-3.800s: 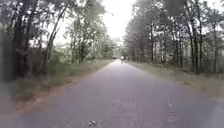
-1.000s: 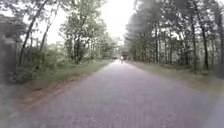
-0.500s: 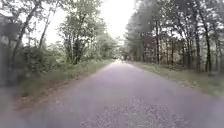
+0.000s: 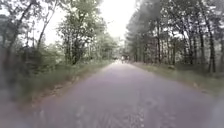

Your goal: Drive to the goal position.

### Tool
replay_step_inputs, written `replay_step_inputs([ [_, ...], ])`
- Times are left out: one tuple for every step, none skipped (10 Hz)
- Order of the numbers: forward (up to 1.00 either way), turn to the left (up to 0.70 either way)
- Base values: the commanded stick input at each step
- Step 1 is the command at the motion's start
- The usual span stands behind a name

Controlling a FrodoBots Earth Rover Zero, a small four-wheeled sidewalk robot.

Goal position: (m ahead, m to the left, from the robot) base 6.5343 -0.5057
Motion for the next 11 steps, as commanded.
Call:
replay_step_inputs([
  [0.7, 0.0],
  [0.7, -0.14],
  [0.7, -0.14],
  [0.7, -0.14],
  [0.7, -0.14],
  [0.7, -0.14],
  [0.7, -0.14],
  [0.7, -0.14],
  [0.7, -0.14],
  [0.7, -0.14],
  [0.7, -0.14],
])
